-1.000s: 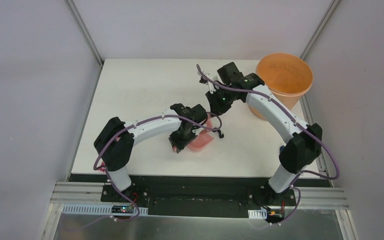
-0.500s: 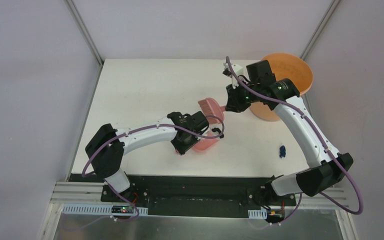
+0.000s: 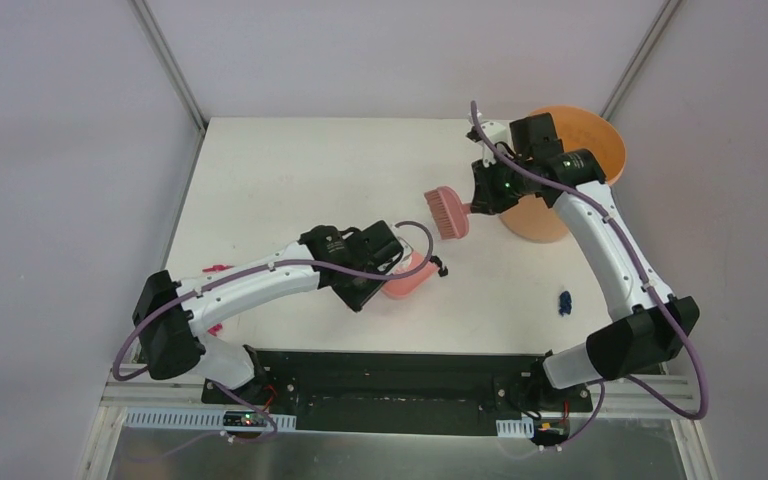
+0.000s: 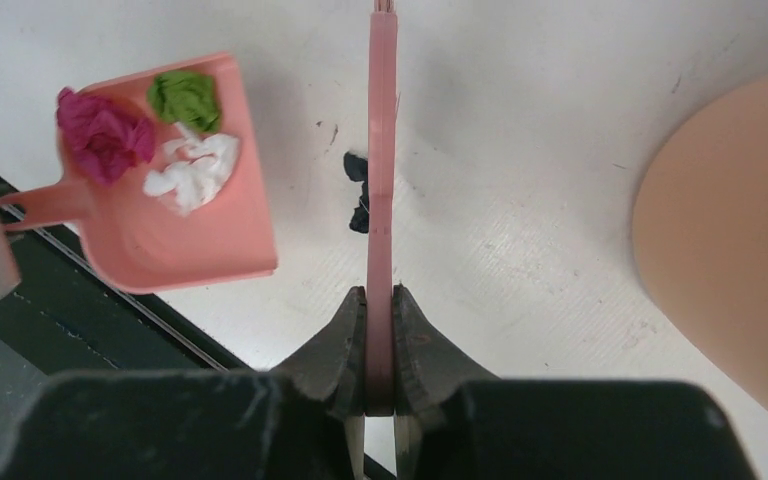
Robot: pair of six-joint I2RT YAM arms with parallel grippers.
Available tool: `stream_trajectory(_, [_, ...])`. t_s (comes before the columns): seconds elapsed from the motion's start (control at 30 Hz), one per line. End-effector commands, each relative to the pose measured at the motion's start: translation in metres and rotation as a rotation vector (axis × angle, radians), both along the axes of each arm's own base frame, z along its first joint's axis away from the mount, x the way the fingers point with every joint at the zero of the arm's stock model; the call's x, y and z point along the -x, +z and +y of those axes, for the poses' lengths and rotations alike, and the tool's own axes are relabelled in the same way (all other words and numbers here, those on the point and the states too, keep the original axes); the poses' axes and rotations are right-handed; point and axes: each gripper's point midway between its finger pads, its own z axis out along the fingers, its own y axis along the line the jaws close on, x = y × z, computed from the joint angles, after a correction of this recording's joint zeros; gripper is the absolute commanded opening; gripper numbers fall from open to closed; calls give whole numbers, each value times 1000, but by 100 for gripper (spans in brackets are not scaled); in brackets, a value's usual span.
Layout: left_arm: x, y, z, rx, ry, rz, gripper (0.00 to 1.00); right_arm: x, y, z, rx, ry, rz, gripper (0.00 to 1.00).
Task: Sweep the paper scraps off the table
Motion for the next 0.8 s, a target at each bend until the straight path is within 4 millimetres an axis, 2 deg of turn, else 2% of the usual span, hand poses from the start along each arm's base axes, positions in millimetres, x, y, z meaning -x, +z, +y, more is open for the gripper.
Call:
stream_trajectory(0.0, [25, 18, 2, 28, 15, 26, 0, -13, 13, -9, -20, -51, -23, 0])
stream_trajectory(0.17, [50, 5, 18, -64, 8, 89, 0, -24, -1, -33, 107, -144, -19, 0])
stream_trajectory(0.27, [62, -7, 25, -135, -4, 129, 0, -28, -13, -39, 157, -165, 7, 0])
stream_trajectory(0.4, [59, -21, 22, -213, -17, 143, 0, -38, -27, -43, 230, -182, 12, 0])
stream_trajectory(0.53, [46, -32, 11, -282, -27, 120, 0, -45, -45, -49, 386, -174, -8, 0])
stream_trajectory(0.63, [38, -44, 1, -317, -34, 119, 0, -35, -63, -36, 452, -96, 13, 0])
stream_trajectory(0.77, [36, -54, -20, -276, -55, 144, 0, -5, -74, 2, 333, 45, 123, 0])
